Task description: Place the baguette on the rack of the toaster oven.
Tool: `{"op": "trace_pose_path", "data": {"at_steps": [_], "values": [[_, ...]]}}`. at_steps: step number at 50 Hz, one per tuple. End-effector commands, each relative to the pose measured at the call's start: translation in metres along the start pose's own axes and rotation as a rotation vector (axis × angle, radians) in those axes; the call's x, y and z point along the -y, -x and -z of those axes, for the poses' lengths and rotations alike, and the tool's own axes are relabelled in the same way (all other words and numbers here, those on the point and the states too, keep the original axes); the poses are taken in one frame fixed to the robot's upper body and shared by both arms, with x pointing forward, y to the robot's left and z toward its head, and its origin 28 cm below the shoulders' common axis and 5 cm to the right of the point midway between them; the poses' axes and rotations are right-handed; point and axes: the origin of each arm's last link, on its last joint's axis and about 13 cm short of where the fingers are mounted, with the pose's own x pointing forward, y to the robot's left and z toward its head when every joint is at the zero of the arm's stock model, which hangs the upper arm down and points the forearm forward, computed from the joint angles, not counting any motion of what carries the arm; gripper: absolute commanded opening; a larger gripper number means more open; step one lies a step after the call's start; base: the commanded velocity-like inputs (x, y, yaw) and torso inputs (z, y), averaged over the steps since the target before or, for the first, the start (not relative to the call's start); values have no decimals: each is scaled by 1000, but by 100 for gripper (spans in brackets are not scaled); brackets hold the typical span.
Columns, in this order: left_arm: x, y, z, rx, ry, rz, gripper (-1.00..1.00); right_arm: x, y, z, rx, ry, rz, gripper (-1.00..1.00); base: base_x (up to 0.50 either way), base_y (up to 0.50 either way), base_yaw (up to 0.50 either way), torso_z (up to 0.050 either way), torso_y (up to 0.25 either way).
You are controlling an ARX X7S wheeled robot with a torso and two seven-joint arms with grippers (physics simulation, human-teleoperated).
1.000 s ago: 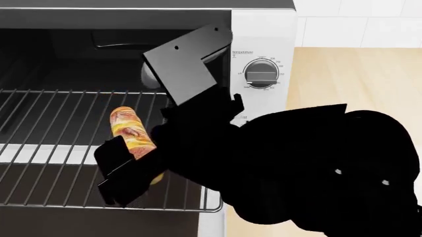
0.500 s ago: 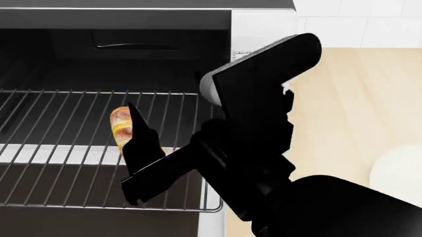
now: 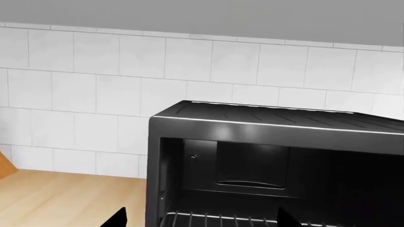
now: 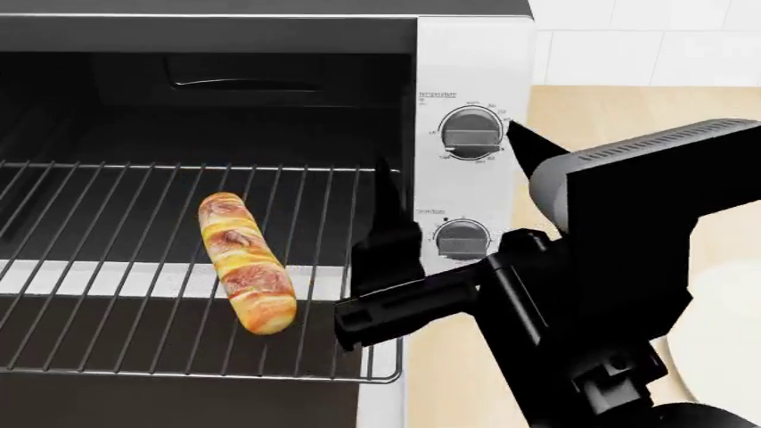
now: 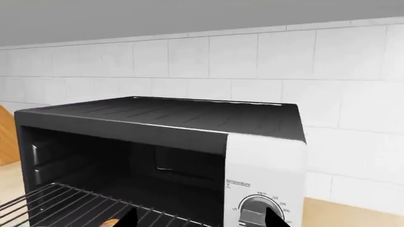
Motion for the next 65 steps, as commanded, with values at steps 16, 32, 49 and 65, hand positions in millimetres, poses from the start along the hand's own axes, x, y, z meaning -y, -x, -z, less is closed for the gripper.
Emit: {"op": "trace_pose_path", "data": {"at_steps": [16, 32, 49, 65], "values": [[3, -1, 0, -11, -15, 19, 100, 22, 31, -3, 65, -74, 291, 100, 0, 0, 0, 0, 0], [3, -3, -1, 13, -15, -4, 100, 33, 39, -2, 11, 20, 446, 100, 0, 0, 0, 0, 0], [7, -14, -12, 17, -26, -1, 100, 39, 30, -19, 57, 68, 436, 100, 0, 0, 0, 0, 0], [9, -20, -32, 78, -17, -2, 100, 40, 15, -34, 127, 67, 438, 100, 0, 0, 0, 0, 0]]}}
